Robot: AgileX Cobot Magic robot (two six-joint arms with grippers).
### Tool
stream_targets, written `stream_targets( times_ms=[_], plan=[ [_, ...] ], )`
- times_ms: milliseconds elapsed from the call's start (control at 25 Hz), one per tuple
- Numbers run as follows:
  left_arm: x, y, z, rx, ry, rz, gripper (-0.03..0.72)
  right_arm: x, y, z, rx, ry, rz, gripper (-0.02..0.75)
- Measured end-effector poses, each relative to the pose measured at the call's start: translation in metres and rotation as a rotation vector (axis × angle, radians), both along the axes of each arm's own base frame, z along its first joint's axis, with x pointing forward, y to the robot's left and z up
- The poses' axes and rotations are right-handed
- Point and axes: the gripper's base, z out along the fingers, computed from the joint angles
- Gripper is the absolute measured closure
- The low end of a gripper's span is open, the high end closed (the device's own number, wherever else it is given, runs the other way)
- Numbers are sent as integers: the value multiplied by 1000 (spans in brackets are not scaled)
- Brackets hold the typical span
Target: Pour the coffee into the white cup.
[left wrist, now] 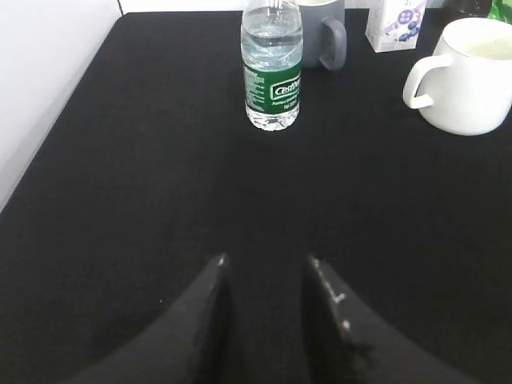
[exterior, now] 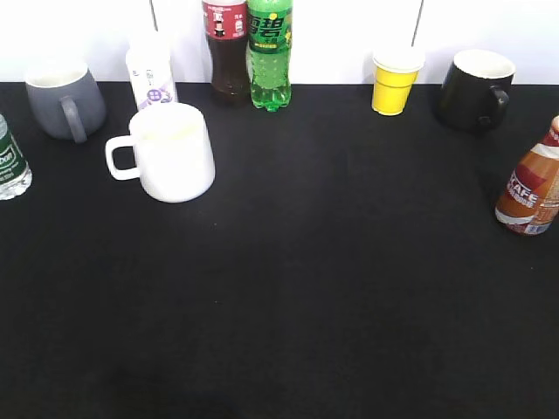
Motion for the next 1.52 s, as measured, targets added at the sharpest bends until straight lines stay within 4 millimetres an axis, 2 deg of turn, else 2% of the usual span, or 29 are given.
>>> stream_targets(
  times_ms=[400,480,560,600,640,680,760,840,920,1000,1120,1160,1360,1520],
  plan=[
    [0,0,0,0,0,0,452,0,0,0,0,0,0,152],
    [0,-1,3,-6,-16,-5,405,0,0,0,0,0,0,152],
    [9,-3,14,-26,-54,-22,305,0,0,0,0,0,0,152],
    [20,-5,20,-42,-75,-34,222,0,0,0,0,0,0,152],
    [36,-6,27,-43,-91,-43,171,0,0,0,0,0,0,152],
    [65,-6,39,1,-113,-68,144,0,0,0,0,0,0,152],
    [108,-8,54,1,-208,-76,139,0,0,0,0,0,0,152],
    [147,-11,52,-6,-231,-93,139,0,0,0,0,0,0,152],
    [183,-26,38,-14,-197,-169,137,0,0,0,0,0,0,152],
    [206,-54,17,-55,-173,-276,137,0,0,0,0,0,0,152],
    [229,-85,-38,-124,-149,-325,136,0,0,0,0,0,0,152],
    [234,-90,-54,-120,-135,-327,136,0,0,0,0,0,0,152],
    [260,-99,-105,-83,-114,-302,134,0,0,0,0,0,0,152],
    [271,-101,-131,-62,-159,-287,134,0,0,0,0,0,0,152]
  ],
)
